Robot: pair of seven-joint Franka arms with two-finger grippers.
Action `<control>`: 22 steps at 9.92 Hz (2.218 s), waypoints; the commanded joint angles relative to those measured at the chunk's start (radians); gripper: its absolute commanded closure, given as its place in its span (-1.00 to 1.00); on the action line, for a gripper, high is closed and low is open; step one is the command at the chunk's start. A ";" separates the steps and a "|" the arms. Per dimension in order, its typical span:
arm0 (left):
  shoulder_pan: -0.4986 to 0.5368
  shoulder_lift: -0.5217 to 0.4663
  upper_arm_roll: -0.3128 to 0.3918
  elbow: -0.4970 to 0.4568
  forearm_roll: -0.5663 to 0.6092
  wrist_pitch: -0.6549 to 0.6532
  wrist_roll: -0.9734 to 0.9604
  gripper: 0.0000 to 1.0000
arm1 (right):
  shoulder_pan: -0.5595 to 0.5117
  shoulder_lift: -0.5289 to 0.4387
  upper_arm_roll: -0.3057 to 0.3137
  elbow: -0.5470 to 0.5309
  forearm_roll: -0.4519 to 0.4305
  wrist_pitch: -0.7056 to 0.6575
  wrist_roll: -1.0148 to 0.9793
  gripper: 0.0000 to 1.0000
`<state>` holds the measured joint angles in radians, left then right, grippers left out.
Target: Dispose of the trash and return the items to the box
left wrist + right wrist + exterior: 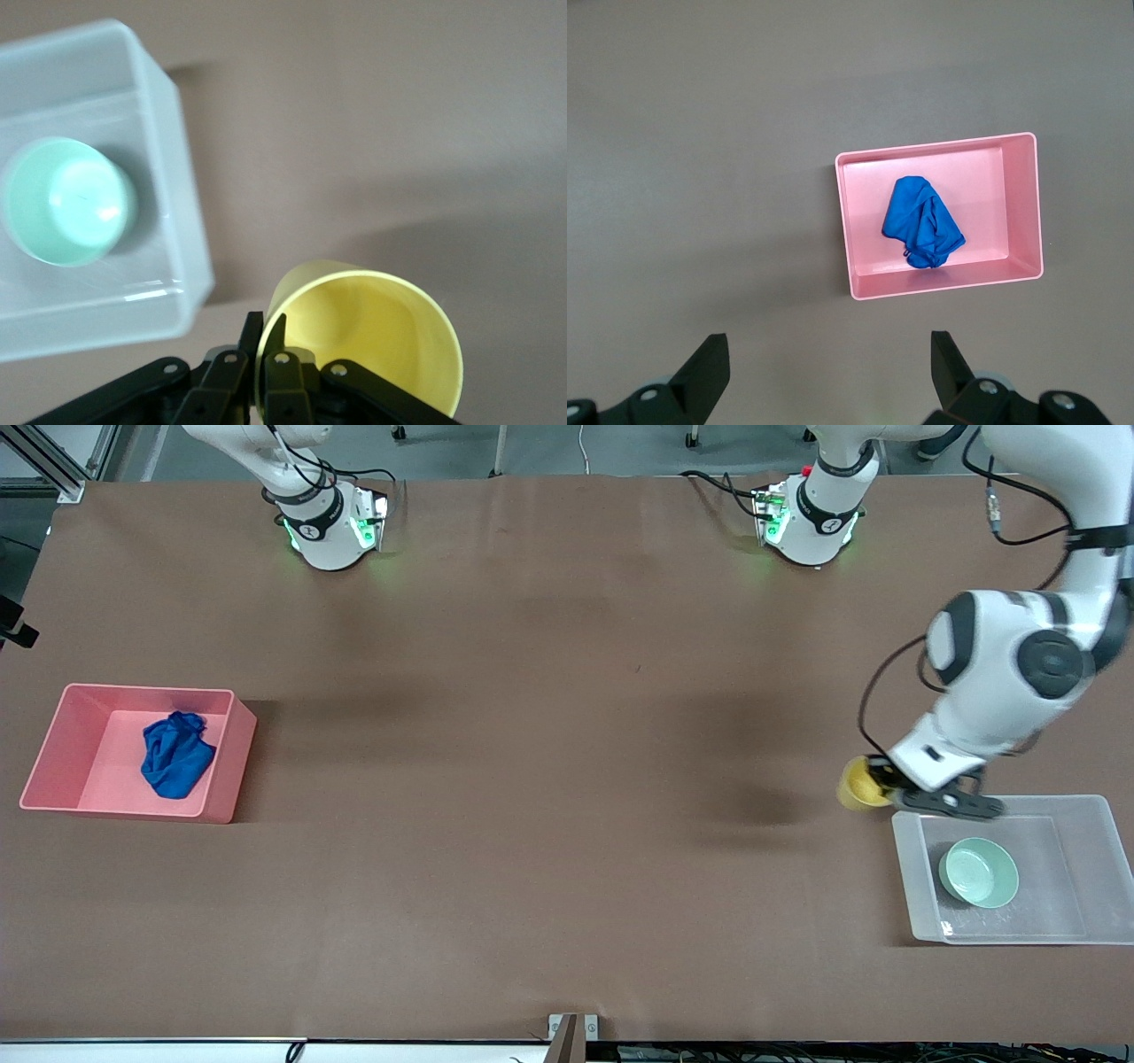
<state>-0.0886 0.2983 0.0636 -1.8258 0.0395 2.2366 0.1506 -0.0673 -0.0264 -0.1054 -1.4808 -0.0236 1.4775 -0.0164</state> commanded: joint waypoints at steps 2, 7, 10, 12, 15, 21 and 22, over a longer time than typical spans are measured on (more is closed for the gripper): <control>-0.010 0.281 0.213 0.305 -0.185 -0.072 0.313 1.00 | -0.011 -0.015 0.009 -0.013 0.013 -0.002 0.013 -1.00; 0.006 0.502 0.375 0.407 -0.380 -0.019 0.521 0.98 | -0.011 -0.015 0.009 -0.013 0.013 -0.002 0.013 -1.00; 0.010 0.533 0.375 0.402 -0.386 0.052 0.518 0.87 | -0.011 -0.015 0.009 -0.015 0.013 -0.002 0.013 -1.00; 0.018 0.516 0.375 0.396 -0.440 0.063 0.520 -0.99 | -0.011 -0.015 0.009 -0.013 0.013 -0.002 0.013 -1.00; 0.012 0.342 0.361 0.344 -0.434 0.014 0.498 -1.00 | -0.011 -0.015 0.009 -0.015 0.013 -0.002 0.013 -1.00; 0.029 -0.225 0.017 -0.094 -0.013 -0.092 -0.044 -1.00 | -0.011 -0.015 0.009 -0.013 0.013 -0.003 0.013 -1.00; 0.030 -0.291 -0.007 -0.134 -0.016 -0.119 -0.057 -1.00 | -0.011 -0.015 0.009 -0.015 0.013 -0.003 0.013 -1.00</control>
<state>-0.0743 0.1063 0.0815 -1.8254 0.0060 2.1164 0.1158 -0.0678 -0.0264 -0.1045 -1.4816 -0.0236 1.4756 -0.0140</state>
